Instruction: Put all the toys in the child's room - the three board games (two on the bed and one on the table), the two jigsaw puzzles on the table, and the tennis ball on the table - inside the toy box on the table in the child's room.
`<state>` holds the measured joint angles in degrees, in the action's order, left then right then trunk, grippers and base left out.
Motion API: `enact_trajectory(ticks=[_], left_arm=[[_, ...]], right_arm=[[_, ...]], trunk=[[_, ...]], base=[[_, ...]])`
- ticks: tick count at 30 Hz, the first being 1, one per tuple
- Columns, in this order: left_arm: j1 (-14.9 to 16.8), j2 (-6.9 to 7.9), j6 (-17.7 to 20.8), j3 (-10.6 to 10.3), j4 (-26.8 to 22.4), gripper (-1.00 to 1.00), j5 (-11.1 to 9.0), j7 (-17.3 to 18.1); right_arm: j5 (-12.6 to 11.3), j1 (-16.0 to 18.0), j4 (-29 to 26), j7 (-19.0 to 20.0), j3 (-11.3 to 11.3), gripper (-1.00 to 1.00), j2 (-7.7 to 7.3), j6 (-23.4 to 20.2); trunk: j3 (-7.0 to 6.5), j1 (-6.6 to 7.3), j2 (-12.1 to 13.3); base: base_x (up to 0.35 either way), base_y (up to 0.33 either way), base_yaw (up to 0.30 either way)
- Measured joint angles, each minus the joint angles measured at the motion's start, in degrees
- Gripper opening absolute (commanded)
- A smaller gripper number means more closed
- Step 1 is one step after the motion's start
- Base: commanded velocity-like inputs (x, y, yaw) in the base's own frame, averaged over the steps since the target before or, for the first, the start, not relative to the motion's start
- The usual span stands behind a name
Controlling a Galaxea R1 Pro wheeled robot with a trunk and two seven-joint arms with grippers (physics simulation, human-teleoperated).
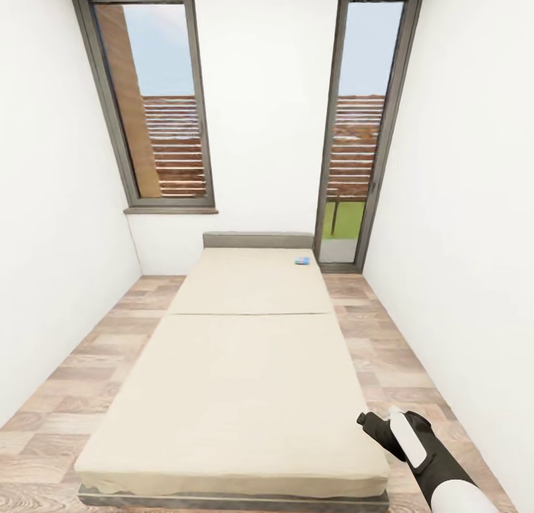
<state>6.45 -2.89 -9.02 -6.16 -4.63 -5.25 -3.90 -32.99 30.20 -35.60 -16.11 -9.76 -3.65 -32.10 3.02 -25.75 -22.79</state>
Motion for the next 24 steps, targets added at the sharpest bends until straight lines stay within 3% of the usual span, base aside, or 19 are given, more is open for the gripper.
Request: enact_trajectory(ticks=[10, 13, 16, 17, 19, 20, 22, 24], left_arm=[[0.0, 0.50, -2.7, 0.4, 0.2, 1.00, -0.3, 0.0], [0.0, 1.62, -3.3, 0.8, 0.3, 1.00, -0.5, -0.1], [0.0, 5.21, -3.7, 2.3, 0.2, 1.00, -1.7, -0.3], [0.1, 7.47, -3.9, 3.8, 0.1, 1.00, -3.3, -0.2], [0.2, 10.44, -4.0, 5.9, -0.2, 1.00, -5.5, 0.1], [0.3, 13.17, -4.1, 8.0, -0.9, 1.00, -7.7, 0.5], [0.5, 17.95, -4.0, 10.7, -3.4, 1.00, -10.3, 1.4], [0.6, 20.96, -3.6, 12.4, -6.4, 1.00, -11.2, 2.6]], right_arm=[[0.0, 0.0, 0.0, 0.0, 0.0, 1.00, -0.04, -0.1], [0.0, 0.0, 0.0, 0.0, 0.0, 1.00, -0.04, -0.1], [0.0, 0.0, 0.0, 0.0, 0.0, 1.00, -0.05, -0.1], [0.0, 0.0, 0.0, 0.0, 0.0, 1.00, -0.05, -0.1], [0.0, 0.0, 0.0, 0.0, 0.0, 1.00, -0.05, -0.1], [0.0, 0.0, 0.0, 0.0, 0.0, 1.00, -0.05, -0.1], [0.0, 0.0, 0.0, 0.0, 0.0, 1.00, -0.05, -0.1], [0.0, 0.0, 0.0, 0.0, 0.0, 1.00, -0.05, -0.1]], trunk=[[0.58, 0.00, 0.0], [0.64, 0.00, 0.0], [0.66, 0.00, 0.0], [0.66, 0.00, 0.0], [0.67, 0.00, 0.0], [0.67, 0.00, 0.0], [0.67, 0.00, 0.0], [0.67, 0.00, 0.0]], base=[[0.003, -0.041, 0.108], [0.000, -0.006, 0.030], [0.000, -0.003, 0.012], [0.000, -0.001, 0.006], [0.000, -0.001, 0.004], [0.000, -0.001, 0.003], [0.000, 0.000, 0.002], [0.000, 0.000, 0.001]])
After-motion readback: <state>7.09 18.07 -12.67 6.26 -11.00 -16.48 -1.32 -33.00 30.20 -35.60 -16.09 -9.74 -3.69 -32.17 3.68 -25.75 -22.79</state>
